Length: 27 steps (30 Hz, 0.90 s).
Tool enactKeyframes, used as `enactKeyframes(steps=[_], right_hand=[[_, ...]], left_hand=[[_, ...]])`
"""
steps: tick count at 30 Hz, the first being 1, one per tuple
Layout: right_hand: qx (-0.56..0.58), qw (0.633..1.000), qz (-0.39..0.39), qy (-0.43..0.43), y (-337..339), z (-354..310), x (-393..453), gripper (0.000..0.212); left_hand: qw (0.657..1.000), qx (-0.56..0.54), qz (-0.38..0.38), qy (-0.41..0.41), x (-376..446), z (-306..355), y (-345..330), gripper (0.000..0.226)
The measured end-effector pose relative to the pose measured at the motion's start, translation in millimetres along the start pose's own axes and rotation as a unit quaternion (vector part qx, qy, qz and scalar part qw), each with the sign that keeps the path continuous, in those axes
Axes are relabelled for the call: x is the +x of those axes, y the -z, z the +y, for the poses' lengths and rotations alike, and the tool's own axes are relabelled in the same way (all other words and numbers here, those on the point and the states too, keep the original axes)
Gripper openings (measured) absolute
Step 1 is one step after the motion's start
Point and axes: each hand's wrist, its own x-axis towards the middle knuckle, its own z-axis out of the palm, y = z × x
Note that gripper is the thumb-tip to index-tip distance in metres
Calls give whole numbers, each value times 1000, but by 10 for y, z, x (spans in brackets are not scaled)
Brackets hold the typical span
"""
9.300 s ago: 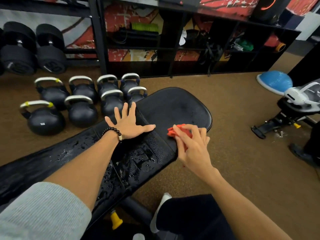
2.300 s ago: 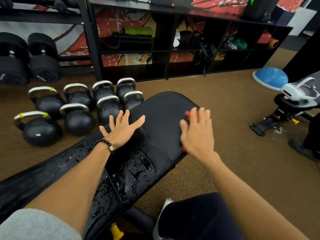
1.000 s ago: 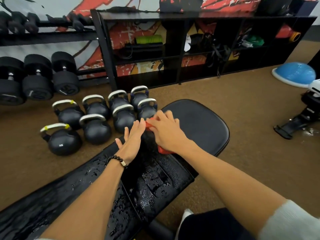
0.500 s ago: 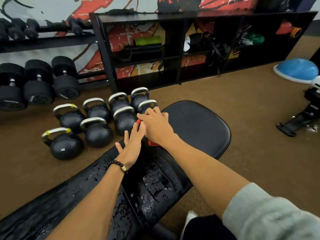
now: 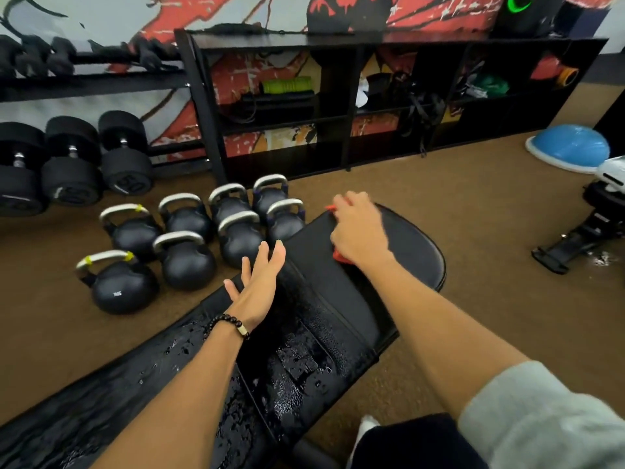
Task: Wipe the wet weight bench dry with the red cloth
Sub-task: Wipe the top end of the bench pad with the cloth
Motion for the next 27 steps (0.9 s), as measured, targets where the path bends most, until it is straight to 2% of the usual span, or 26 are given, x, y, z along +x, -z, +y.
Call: enactKeyframes(steps=[3,6,8,11,14,16,19,21,23,27], right_hand=[[26,981,-62,180,-141,-339,-306,47],[49,965,-101,238,9,-146,-780,52],[40,973,-76,214,183,191,-870,53],[6,997,-56,58,285,526,-449,56],[-13,999,-23,-36,184,350,-122,62],[-13,1000,-18,-9,54,66,-160,64],[28,985,-74,154,-26,-188,-625,62],[48,971,-89,216,62,-5,-992,56],[41,981,-63,181,201,373,-1103,54],[-3,999,-37,-2,347,744,-606,56]], left_hand=[[1000,2,2,3,14,9,2,83],[1000,14,4,-1,19,-4,-3,82],[1000,1,-4,2,12,4,-5,85],[1000,8,-3,5,-5,27,-11,90],[1000,26,-2,3,-16,26,-13,101],[1000,27,-1,5,-18,31,-13,98],[1000,25,3,10,0,27,-15,92],[1000,31,3,7,6,17,-15,95],[999,42,-1,1,10,12,-11,103],[998,55,-2,9,-8,48,-25,100]])
